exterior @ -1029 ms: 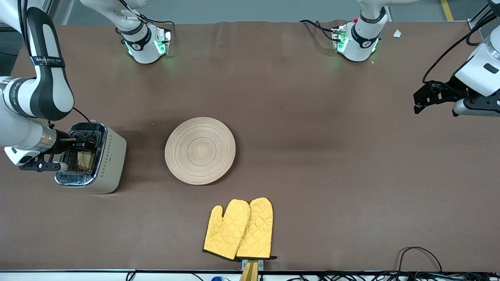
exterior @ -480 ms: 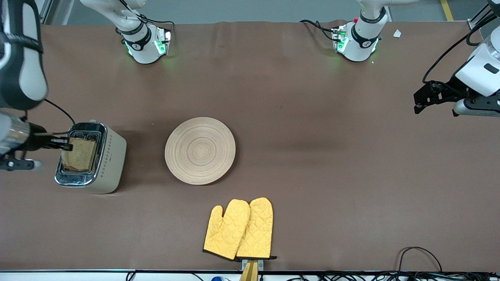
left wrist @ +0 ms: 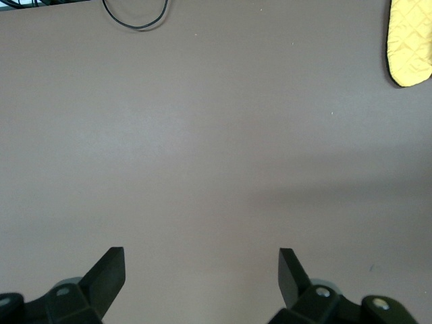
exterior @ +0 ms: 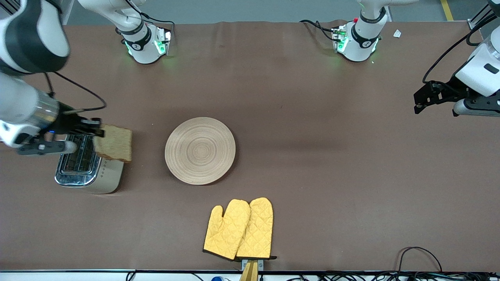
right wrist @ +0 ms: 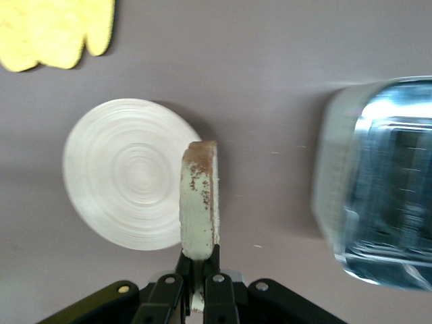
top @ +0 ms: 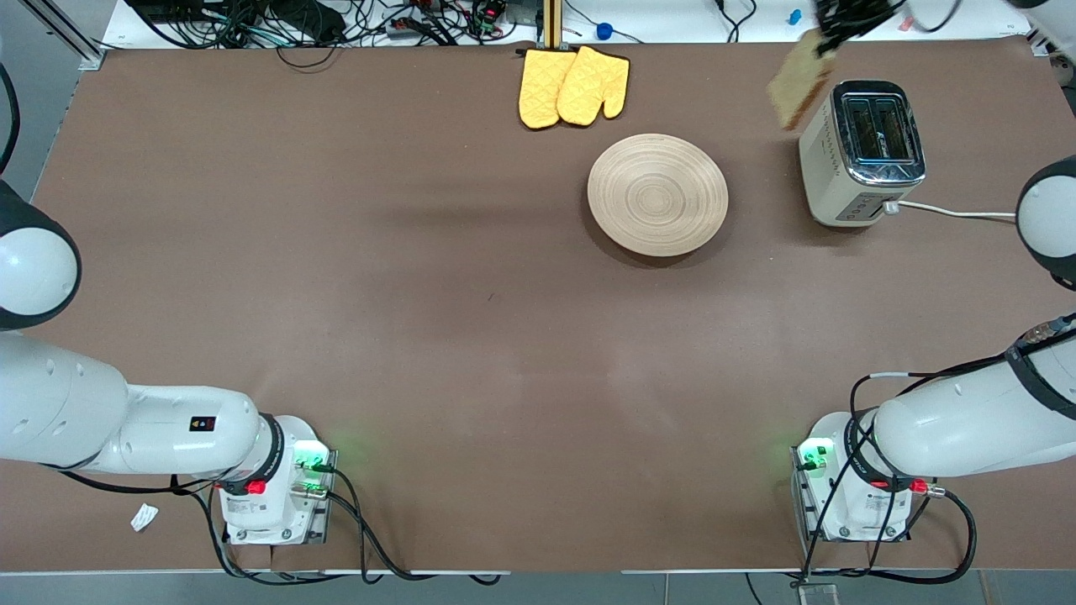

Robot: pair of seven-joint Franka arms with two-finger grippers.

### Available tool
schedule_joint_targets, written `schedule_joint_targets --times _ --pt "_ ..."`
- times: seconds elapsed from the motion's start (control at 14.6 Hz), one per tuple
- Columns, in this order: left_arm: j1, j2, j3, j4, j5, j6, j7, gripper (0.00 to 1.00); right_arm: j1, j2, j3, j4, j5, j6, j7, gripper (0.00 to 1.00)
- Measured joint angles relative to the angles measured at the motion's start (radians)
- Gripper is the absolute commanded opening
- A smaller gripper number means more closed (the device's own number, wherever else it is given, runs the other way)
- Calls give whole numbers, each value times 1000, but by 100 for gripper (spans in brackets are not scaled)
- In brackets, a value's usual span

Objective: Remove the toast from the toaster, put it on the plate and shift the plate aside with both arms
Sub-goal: 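Lift the toast out and carry it over the wooden plate, then lower the toast onto the plate and open the right gripper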

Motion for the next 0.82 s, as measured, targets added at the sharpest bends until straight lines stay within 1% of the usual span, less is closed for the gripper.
schedule_joint_targets --times 0.14,0.27,0.34,0.55,0.62,0.75,0.82 --pt "0 0 0 0 0 0 0 100 45 21 0 -92 51 124 2 0" --pt "0 0 0 0 0 0 0 100 106 45 1 -191 105 281 39 0" --pt "0 0 0 0 0 0 0 100 141 57 1 -233 148 346 58 0" --pt "0 0 0 0 0 0 0 100 237 92 2 -322 335 531 73 0" --pt "0 0 0 0 0 0 0 100 270 106 2 -345 374 597 74 0" --pt "0 0 0 0 0 -1 0 100 322 132 2 -391 412 699 80 0" --pt "0 0 0 0 0 -1 0 100 334 140 2 -415 418 722 80 0"
